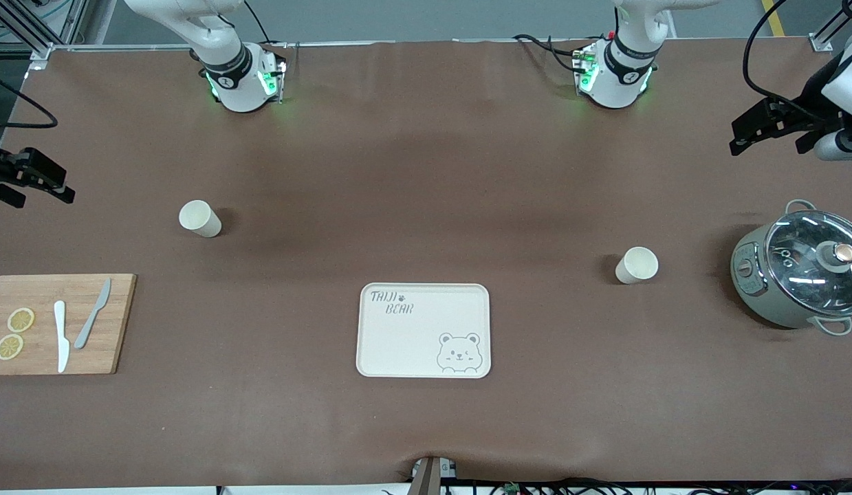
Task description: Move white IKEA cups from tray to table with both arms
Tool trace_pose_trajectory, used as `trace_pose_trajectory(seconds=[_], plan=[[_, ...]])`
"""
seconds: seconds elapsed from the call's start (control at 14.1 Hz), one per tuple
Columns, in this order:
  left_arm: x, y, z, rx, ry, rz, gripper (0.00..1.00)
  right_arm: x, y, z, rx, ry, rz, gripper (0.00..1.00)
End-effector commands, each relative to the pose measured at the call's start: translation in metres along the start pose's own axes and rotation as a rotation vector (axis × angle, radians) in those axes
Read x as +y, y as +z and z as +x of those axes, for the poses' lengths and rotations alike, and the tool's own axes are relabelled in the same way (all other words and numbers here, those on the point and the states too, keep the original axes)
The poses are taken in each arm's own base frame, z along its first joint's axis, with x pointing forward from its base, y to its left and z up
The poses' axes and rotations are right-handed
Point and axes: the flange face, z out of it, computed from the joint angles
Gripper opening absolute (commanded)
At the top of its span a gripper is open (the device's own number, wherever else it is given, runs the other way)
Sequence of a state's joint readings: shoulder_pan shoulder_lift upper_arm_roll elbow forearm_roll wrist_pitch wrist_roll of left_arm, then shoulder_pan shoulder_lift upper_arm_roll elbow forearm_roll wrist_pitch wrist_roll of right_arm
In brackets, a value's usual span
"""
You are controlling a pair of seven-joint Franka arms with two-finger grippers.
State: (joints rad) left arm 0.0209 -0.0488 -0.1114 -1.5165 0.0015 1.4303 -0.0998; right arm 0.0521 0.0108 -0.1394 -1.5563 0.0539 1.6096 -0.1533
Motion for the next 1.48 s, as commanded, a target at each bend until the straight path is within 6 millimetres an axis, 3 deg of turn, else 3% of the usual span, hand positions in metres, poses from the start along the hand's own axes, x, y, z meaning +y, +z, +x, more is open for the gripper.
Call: trace_pose_trajectory(seconds=[0.0, 0.21, 0.42, 1.27, 1.34, 1.41], plan=[[0.002, -0.001, -0.004, 0.003, 0.016, -0.007, 1.00, -0.006, 0.001, 0.005, -0.015, 0.036, -0.007, 0.78], [0.003, -0.002, -0.003, 0.005, 0.007, 0.002, 1.00, -0.017, 0.003, 0.006, -0.020, 0.030, -0.006, 0.78], [-0.001, -0.010, -0.002, 0.023, 0.011, 0.008, 1.00, -0.017, 0.007, 0.007, -0.028, 0.027, -0.004, 0.78], [-0.009, -0.003, 0.007, 0.012, -0.004, 0.022, 1.00, -0.012, 0.013, 0.007, -0.045, 0.042, 0.016, 0.79], [-0.009, -0.003, 0.007, 0.013, -0.005, 0.022, 1.00, -0.011, 0.012, 0.007, -0.042, 0.047, 0.022, 0.80], [-0.009, -0.003, 0.007, 0.013, -0.005, 0.022, 1.00, -0.011, 0.012, 0.007, -0.042, 0.044, 0.022, 0.96]])
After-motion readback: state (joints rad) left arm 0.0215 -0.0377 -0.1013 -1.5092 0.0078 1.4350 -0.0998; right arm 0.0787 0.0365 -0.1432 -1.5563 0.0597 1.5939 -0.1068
